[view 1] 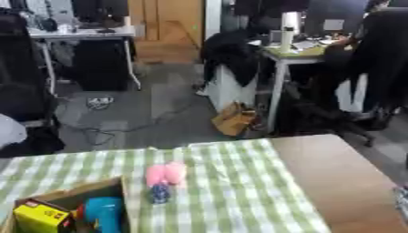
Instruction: Pick up objects on the table and place them in the box.
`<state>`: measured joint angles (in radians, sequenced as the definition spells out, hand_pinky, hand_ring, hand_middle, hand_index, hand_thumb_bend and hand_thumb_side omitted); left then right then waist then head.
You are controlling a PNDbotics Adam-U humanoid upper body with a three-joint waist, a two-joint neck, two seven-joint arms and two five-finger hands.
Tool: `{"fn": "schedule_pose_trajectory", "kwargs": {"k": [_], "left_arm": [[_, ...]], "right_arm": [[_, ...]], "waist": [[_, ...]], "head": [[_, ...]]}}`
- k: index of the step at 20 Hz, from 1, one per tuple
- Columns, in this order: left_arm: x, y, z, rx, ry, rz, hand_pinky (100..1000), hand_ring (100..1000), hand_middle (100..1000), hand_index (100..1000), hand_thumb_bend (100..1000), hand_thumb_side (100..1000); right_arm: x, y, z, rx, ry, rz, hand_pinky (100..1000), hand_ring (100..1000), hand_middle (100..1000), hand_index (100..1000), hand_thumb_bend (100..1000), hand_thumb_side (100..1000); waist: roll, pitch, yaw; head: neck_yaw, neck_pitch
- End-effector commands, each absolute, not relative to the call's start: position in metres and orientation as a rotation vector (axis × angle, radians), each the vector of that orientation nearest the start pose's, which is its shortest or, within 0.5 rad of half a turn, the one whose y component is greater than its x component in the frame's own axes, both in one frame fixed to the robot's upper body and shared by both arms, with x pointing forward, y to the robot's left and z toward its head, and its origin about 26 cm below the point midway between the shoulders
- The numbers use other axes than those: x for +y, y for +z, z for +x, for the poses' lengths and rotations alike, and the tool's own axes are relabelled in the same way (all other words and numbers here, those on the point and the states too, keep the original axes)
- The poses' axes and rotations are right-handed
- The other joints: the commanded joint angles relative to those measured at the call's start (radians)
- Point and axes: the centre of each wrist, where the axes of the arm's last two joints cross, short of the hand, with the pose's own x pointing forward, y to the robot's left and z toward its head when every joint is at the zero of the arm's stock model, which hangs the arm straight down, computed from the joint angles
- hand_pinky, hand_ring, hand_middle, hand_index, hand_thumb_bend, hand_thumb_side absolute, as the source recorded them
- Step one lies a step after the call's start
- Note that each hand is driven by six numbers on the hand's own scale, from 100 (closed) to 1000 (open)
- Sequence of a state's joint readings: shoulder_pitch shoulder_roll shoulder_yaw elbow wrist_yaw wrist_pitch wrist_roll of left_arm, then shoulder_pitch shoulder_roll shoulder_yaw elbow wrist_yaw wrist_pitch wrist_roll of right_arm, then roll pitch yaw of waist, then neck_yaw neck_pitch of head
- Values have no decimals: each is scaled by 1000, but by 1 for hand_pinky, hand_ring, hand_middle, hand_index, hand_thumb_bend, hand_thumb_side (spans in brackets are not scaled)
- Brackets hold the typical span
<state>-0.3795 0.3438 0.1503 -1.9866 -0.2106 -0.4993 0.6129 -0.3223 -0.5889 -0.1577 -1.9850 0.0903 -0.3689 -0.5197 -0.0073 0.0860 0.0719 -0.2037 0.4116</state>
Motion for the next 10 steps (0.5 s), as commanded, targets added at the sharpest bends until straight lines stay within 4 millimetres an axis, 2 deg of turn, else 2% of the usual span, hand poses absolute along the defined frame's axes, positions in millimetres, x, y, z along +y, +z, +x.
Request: {"fn": "schedule_pose_trajectory", "kwargs": {"k": [1,6,10], "left_arm": [[292,241,303,3156,-323,-622,840,874,849,907,212,1000],[290,240,303,3164,-317,-610,840,874,848,906,212,1000],[289,240,303,3169,-313,-598,840,874,848,905,213,1000]], "right_arm": [[-332,282,289,3265,-310,937,854,887,871,925,100,1000],[-322,305,290,3261,-655,1084,833,875,847,915,100,1000],[-313,319,291,3210,-896,1135,839,878,856,921,100,1000]], "waist": [[-1,-28,4],[-4,-33,16],[-5,-35,23]], "head": [[-11,10],[-24,10],[-44,19]]}}
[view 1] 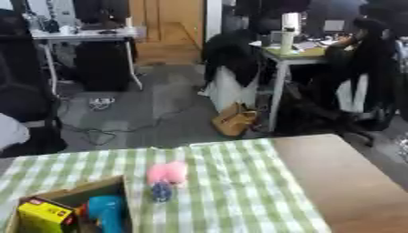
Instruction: Pick up objects on the table and place them in the box.
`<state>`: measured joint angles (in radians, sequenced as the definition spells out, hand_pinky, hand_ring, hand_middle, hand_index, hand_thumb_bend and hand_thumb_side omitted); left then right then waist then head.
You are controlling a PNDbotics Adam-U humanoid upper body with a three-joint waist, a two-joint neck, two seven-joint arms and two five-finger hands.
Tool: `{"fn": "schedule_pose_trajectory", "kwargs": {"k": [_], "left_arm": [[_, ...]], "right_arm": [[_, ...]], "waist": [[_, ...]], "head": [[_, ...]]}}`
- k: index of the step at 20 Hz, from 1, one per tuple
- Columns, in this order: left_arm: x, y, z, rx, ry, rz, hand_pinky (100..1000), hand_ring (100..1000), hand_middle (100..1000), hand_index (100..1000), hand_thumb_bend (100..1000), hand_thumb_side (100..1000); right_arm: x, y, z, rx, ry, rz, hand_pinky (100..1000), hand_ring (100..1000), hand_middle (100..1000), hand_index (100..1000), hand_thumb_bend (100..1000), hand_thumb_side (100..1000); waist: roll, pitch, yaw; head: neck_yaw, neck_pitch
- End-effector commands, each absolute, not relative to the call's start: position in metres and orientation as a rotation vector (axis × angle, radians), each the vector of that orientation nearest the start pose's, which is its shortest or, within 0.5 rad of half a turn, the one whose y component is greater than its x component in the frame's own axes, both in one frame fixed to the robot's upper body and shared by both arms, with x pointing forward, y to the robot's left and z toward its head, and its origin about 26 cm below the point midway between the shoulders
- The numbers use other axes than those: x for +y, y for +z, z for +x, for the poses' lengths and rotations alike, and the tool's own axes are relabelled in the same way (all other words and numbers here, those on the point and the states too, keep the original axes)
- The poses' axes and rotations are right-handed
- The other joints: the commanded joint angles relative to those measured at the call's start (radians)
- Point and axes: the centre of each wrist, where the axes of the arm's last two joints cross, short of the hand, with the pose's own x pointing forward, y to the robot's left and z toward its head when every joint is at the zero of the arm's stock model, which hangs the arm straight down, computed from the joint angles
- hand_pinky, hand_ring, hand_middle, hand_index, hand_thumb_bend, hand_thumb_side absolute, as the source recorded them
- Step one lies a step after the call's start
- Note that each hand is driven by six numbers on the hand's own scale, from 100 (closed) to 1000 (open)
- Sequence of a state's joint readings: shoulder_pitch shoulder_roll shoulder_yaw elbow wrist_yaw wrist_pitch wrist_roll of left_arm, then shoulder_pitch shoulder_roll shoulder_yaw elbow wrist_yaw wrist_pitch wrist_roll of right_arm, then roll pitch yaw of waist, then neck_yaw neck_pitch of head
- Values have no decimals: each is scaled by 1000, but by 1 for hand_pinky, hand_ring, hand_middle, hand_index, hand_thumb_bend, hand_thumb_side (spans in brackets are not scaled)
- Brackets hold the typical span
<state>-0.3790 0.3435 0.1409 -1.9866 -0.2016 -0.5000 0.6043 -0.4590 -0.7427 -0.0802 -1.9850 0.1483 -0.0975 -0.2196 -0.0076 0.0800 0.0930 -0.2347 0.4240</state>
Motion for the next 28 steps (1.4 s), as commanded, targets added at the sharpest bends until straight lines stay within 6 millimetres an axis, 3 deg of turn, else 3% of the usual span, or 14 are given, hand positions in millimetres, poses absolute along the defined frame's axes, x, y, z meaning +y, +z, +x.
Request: {"fn": "schedule_pose_trajectory", "kwargs": {"k": [1,5,15,20,24,27,28], "left_arm": [[289,240,303,3170,-312,-595,840,874,848,905,213,1000],[288,241,303,3174,-308,-588,840,874,848,905,212,1000],[282,242,305,3186,-298,-541,840,874,847,902,211,1000],[280,243,305,3189,-293,-517,840,874,847,901,210,1000],[277,244,306,3190,-296,-492,839,873,847,900,212,1000],[275,245,306,3192,-303,-472,840,873,847,900,212,1000],[274,245,307,3192,-307,-465,839,873,847,899,211,1000]], "right_arm": [[-311,322,291,3193,-952,1147,841,879,857,922,100,1000],[-304,329,291,3129,-1128,1179,856,881,863,923,100,1000],[-268,345,302,2749,-1853,1258,896,884,873,921,119,1000],[-265,345,329,2455,-2309,1218,924,890,879,910,100,1000],[-263,341,361,2197,-2784,1107,942,898,886,903,100,1000],[-260,337,382,2067,-2965,1079,944,899,888,905,100,1000],[-259,333,388,2052,-2992,1070,951,915,907,922,227,1000]], "waist": [[-5,-29,4],[-7,-31,9],[-15,-32,38],[-21,-32,52],[-24,-31,66],[-26,-29,74],[-27,-29,77]], "head": [[-16,9],[-27,15],[-77,23],[-94,20],[-110,16],[-119,12],[-122,11]]}}
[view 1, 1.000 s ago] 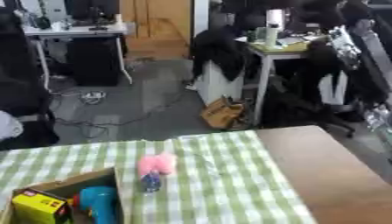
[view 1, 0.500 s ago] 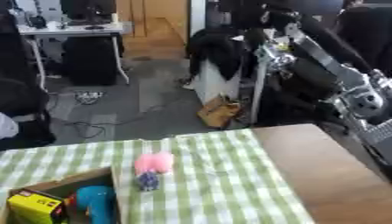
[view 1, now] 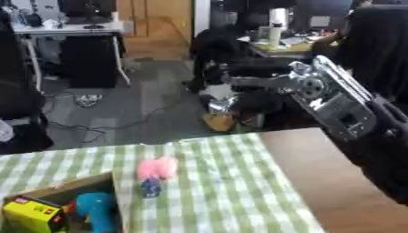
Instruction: Pick up objects on the table and place them in the box.
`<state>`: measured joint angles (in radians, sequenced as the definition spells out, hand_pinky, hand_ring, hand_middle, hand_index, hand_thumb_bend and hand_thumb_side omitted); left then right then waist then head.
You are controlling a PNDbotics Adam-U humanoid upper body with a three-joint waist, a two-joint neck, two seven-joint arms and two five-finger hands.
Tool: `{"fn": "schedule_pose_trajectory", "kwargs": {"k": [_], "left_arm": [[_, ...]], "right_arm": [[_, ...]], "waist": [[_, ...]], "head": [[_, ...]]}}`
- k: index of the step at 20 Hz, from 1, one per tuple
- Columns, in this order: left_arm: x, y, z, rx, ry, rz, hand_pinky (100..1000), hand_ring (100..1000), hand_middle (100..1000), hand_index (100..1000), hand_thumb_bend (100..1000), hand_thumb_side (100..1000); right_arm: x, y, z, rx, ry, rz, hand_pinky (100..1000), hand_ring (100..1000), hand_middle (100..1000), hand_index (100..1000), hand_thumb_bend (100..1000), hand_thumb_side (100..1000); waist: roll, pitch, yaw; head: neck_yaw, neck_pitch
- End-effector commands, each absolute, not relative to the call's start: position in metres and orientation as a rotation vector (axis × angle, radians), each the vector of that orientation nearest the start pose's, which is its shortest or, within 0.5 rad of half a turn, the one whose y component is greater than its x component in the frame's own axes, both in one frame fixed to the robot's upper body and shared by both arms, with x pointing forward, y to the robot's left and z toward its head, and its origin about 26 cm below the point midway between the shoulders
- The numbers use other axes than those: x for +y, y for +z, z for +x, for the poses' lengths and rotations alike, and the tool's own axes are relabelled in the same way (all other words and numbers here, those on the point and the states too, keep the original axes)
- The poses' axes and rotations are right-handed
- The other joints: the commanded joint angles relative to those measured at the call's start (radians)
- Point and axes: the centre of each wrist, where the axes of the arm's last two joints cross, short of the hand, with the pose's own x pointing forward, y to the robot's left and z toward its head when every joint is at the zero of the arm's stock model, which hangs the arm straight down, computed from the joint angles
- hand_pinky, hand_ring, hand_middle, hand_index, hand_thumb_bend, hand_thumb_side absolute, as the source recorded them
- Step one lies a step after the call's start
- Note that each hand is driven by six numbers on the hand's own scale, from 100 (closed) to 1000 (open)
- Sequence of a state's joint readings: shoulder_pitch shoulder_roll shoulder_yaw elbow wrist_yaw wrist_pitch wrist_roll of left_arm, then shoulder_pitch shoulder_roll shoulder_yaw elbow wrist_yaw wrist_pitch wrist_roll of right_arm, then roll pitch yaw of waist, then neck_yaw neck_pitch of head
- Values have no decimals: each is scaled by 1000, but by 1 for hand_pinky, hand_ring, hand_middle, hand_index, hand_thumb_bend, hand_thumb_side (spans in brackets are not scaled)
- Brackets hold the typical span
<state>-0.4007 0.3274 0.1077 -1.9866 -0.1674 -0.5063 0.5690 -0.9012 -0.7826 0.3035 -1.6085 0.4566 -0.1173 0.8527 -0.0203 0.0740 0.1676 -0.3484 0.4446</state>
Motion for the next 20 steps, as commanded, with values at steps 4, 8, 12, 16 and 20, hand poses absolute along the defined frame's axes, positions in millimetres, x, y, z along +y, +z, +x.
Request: {"fn": "schedule_pose_trajectory", "kwargs": {"k": [4,8,12,16,20], "left_arm": [[270,247,307,3190,-320,-432,839,874,847,898,214,1000],[267,249,308,3187,-331,-405,839,873,847,896,214,1000],[264,249,309,3188,-342,-381,839,873,846,896,213,1000],[261,249,309,3189,-356,-359,840,873,846,895,213,1000],[258,250,310,3188,-376,-333,839,873,846,894,213,1000]], "right_arm": [[-256,309,419,-1260,1978,-662,969,926,917,930,269,1000],[-258,288,444,-1170,1969,-639,958,926,914,933,271,1000],[-256,276,457,-1150,1956,-595,936,924,914,984,355,1000],[-248,272,464,-1174,1931,-562,938,932,918,996,413,1000],[-234,262,472,-1193,1886,-628,937,944,914,998,586,1000]], "waist": [[-14,-18,18],[-16,-14,28],[-15,-10,36],[-11,-5,45],[-6,-3,54]], "head": [[-20,-17],[-34,-23],[-42,-24],[-49,-21],[-66,-24]]}}
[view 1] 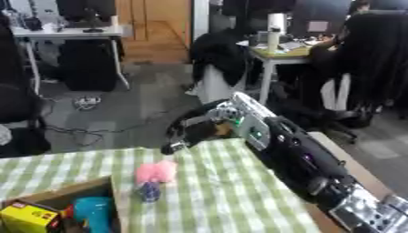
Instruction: Pick up objects on the table and place them in the box.
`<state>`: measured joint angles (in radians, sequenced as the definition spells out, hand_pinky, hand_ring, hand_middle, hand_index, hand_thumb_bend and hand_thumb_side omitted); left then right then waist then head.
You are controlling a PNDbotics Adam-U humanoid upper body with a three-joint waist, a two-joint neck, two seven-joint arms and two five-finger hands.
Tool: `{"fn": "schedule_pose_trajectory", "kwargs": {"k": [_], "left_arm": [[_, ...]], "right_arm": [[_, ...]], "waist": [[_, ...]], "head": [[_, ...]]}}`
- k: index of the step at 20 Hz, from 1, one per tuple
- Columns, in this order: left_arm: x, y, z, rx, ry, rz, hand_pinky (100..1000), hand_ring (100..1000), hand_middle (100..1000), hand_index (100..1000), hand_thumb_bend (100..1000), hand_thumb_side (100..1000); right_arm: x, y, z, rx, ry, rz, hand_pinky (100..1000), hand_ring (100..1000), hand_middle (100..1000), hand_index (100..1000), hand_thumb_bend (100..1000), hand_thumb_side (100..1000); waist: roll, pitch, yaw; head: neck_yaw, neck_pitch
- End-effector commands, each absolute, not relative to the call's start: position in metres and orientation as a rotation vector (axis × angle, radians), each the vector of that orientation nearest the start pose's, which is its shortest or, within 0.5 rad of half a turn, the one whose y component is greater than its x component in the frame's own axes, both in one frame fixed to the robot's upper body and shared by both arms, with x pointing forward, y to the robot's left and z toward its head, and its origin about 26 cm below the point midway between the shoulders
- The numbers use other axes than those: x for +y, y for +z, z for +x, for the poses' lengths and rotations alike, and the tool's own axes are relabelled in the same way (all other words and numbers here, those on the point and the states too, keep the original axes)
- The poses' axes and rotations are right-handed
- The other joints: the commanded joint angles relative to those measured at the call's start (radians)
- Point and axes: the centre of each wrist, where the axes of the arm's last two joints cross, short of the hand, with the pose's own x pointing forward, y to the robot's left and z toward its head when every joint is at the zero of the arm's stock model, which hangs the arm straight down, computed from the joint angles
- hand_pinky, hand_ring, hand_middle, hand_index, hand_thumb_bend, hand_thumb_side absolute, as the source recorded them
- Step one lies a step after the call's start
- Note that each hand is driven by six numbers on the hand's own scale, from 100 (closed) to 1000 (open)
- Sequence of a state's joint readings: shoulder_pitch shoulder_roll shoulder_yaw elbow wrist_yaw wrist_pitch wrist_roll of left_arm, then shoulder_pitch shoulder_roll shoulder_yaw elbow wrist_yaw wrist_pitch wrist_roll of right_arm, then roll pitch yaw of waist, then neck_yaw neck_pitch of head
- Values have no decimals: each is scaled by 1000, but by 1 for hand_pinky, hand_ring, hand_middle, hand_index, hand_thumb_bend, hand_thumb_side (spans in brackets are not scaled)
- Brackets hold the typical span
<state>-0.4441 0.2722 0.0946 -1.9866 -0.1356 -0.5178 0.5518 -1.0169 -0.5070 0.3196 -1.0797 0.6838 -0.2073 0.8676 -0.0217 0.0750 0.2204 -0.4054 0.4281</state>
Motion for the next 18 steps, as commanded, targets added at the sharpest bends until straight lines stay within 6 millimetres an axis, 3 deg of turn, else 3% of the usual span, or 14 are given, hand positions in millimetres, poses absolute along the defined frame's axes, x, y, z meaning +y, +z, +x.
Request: {"fn": "schedule_pose_trajectory", "kwargs": {"k": [1,2,3,9,14,18], "left_arm": [[258,250,310,3187,-378,-331,839,873,846,894,213,1000],[258,250,310,3187,-380,-329,839,873,846,894,216,1000],[257,250,310,3187,-387,-322,839,873,846,894,217,1000],[254,249,310,3191,-408,-306,838,873,845,893,218,1000],[253,248,311,3191,-421,-297,838,873,845,893,219,1000],[252,248,311,3191,-430,-291,838,873,845,892,218,1000]], "right_arm": [[-232,259,473,-1193,1882,-640,937,944,914,998,586,1000],[-231,257,475,-1193,1879,-650,916,925,866,969,657,1000],[-228,254,477,-1201,1853,-671,916,925,865,969,619,1000],[-206,226,486,-1216,1772,-761,917,918,874,959,601,1000],[-201,199,491,-1189,1772,-761,929,931,890,962,611,1000],[-200,189,491,-1208,1755,-806,936,933,892,970,642,1000]], "waist": [[-4,-4,2],[-4,-4,2],[-2,-5,6],[4,-9,17],[6,-11,24],[8,-9,27]], "head": [[-11,-7],[-13,-7],[-27,-8],[-50,-19],[-56,-34],[-67,-36]]}}
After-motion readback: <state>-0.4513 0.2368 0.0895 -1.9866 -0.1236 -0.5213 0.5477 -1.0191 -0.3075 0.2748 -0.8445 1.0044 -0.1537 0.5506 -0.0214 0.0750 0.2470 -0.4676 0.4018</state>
